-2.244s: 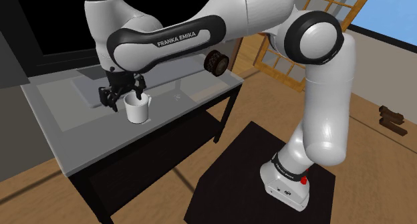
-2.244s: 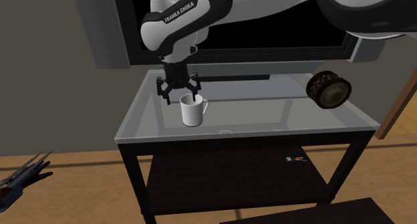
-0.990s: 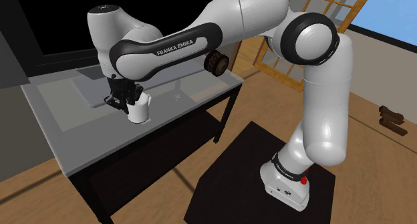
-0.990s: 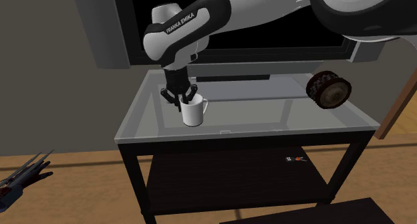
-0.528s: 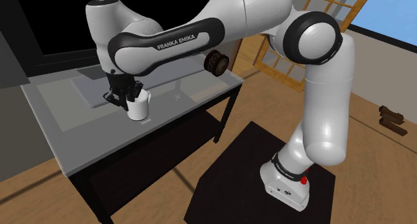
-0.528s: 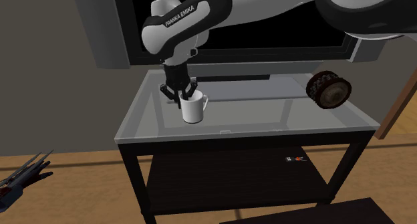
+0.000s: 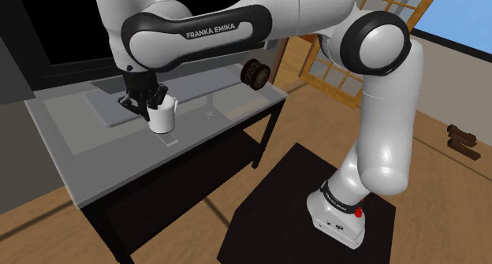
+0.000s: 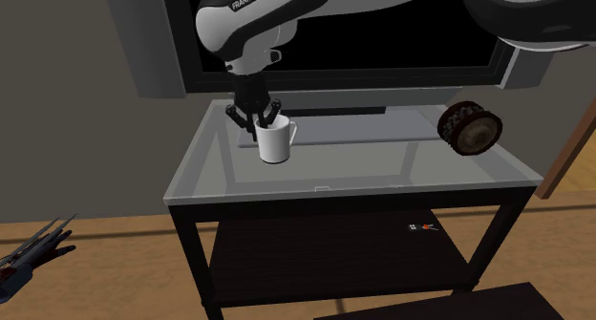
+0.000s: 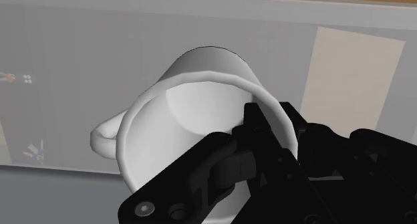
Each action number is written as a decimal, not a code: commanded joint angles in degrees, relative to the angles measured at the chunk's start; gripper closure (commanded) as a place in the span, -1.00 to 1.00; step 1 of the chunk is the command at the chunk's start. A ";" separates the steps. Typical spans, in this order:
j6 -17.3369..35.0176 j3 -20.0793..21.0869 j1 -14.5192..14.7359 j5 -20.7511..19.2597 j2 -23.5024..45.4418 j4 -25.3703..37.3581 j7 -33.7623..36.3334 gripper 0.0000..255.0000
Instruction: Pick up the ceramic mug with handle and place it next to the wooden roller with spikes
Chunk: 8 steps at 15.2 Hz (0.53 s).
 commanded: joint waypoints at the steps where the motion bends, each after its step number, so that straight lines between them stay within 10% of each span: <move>1: -1.42 0.11 -0.04 0.26 -0.48 0.99 -0.29 1.00; 8: -6.34 0.39 0.23 0.80 -1.32 5.19 -0.93 1.00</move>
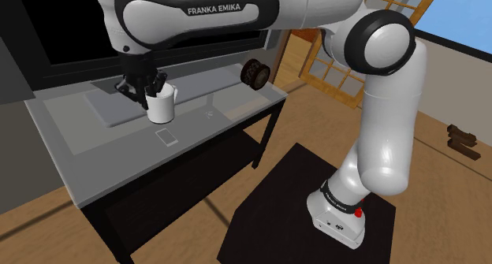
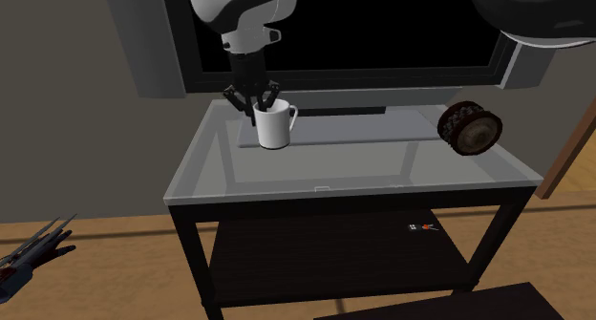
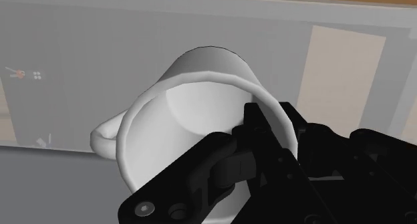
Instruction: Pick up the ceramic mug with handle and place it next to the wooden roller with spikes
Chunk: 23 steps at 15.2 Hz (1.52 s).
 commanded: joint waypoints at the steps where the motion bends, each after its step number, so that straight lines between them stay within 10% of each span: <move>1: -1.43 0.10 0.08 0.17 -0.34 1.12 -0.15 1.00; 21: -17.96 0.19 3.04 -0.49 2.18 20.35 -1.53 1.00; 23: -15.25 0.21 -0.40 1.17 -2.47 13.31 -3.50 1.00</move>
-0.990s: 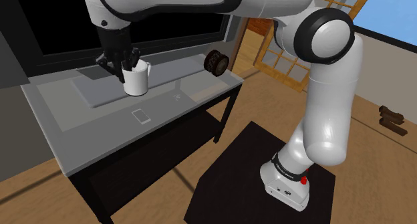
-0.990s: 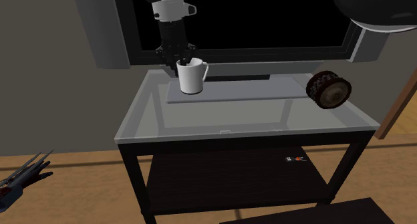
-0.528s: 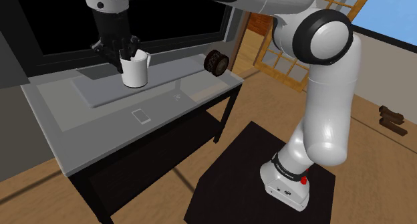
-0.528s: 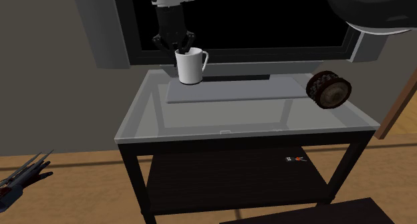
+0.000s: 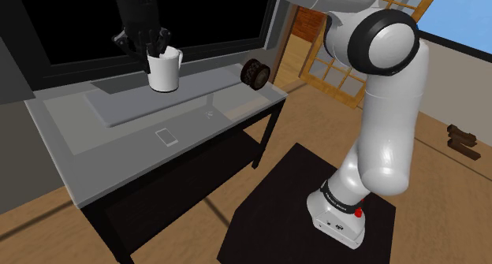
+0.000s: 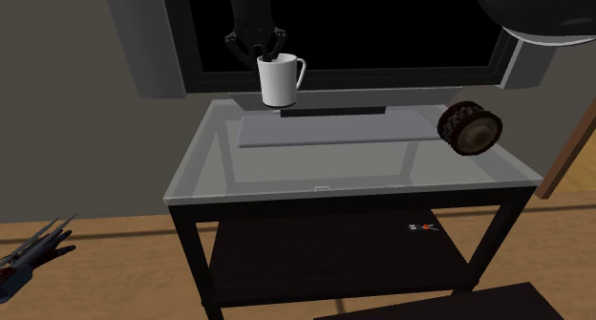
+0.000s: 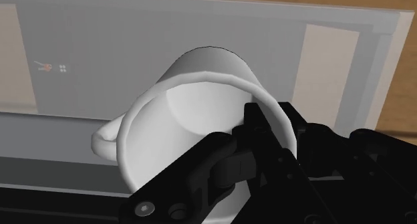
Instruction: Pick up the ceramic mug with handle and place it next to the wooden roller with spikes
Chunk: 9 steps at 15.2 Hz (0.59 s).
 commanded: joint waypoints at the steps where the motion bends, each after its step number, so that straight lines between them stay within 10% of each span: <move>1: 1.74 -0.05 -2.65 1.38 -3.79 -5.20 -1.74 1.00; 9: 7.81 -2.79 -12.22 6.52 -16.94 -22.63 -12.16 1.00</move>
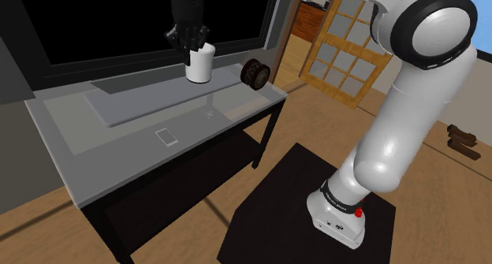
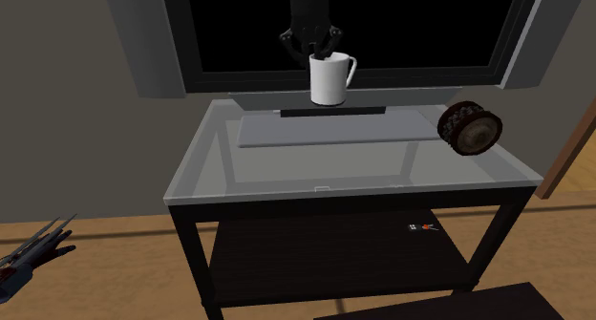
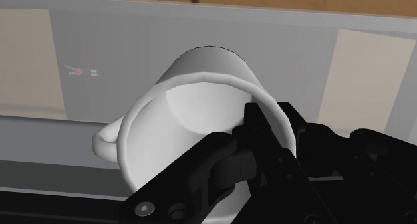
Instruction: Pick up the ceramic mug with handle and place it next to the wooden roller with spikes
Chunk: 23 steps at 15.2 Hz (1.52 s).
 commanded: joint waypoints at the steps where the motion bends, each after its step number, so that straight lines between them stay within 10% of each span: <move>1: 1.28 -1.01 -2.00 1.04 -2.72 -3.57 -2.89 1.00; 23: 6.53 -16.55 -17.39 3.62 -15.15 -18.63 -33.73 1.00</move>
